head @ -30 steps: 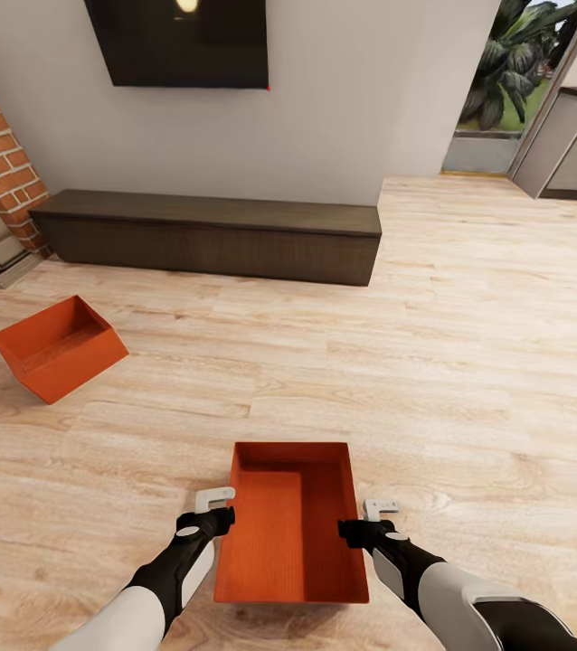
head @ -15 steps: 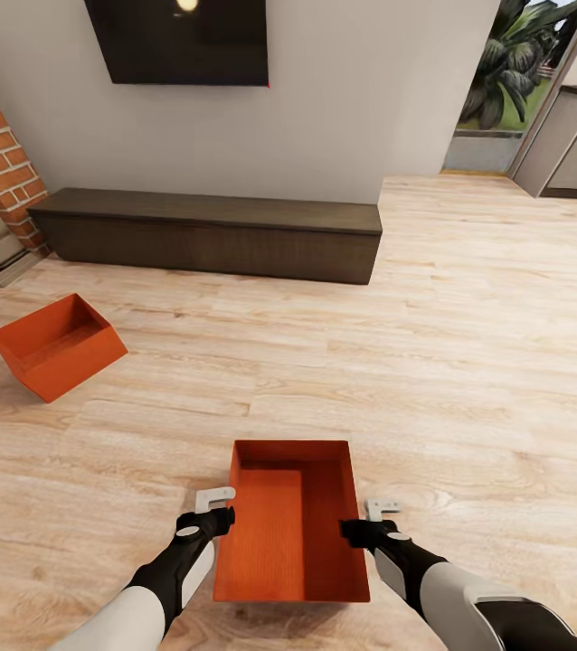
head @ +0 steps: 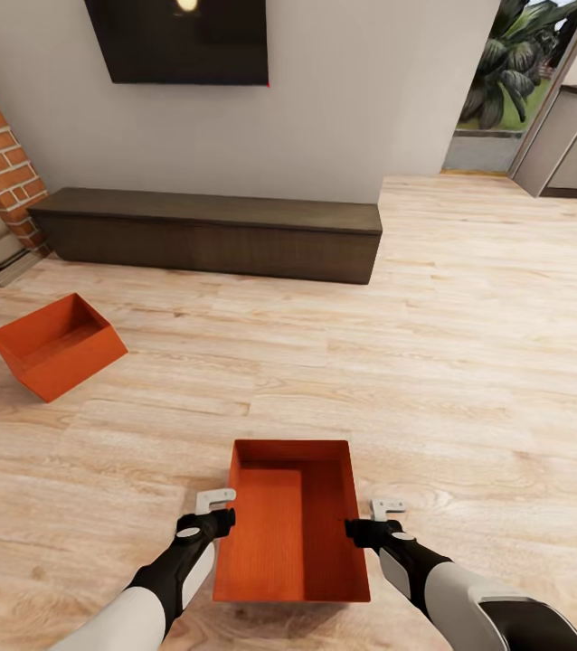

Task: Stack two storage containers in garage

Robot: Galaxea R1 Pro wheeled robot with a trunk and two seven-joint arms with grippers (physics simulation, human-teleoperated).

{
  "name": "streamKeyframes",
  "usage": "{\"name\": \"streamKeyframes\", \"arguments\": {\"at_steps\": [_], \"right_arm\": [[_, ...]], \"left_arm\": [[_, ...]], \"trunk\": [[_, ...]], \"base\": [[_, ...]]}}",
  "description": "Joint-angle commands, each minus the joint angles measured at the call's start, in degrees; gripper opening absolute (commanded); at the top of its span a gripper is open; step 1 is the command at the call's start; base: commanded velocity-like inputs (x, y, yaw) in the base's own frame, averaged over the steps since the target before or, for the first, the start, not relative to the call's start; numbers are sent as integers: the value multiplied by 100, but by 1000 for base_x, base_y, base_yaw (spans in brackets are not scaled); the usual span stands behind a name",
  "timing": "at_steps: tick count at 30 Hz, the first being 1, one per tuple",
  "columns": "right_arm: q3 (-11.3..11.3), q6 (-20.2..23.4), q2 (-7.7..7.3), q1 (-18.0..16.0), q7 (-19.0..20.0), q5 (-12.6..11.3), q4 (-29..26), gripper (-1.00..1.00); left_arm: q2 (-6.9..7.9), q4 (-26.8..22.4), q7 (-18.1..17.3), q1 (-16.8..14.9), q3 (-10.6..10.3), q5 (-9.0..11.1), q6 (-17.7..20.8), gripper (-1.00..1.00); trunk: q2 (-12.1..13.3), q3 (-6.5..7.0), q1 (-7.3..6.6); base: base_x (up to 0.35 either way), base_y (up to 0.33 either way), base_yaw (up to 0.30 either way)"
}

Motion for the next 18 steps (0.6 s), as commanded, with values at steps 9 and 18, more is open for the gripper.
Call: {"name": "streamKeyframes", "arguments": {"at_steps": [9, 18], "right_arm": [[-13, -27, -4, -4, -16, -1, 6, 100], [-13, 8, -4, -4, -16, -4, 6, 100]], "left_arm": [[-4, 23, 11, 0, 18, 9, 37, 100], [-3, 36, 16, 0, 18, -3, 46, 100]], "trunk": [[-364, -166, 198], [-725, -327, 395]], "base": [[0, 0, 0], [0, 0, 0]]}}
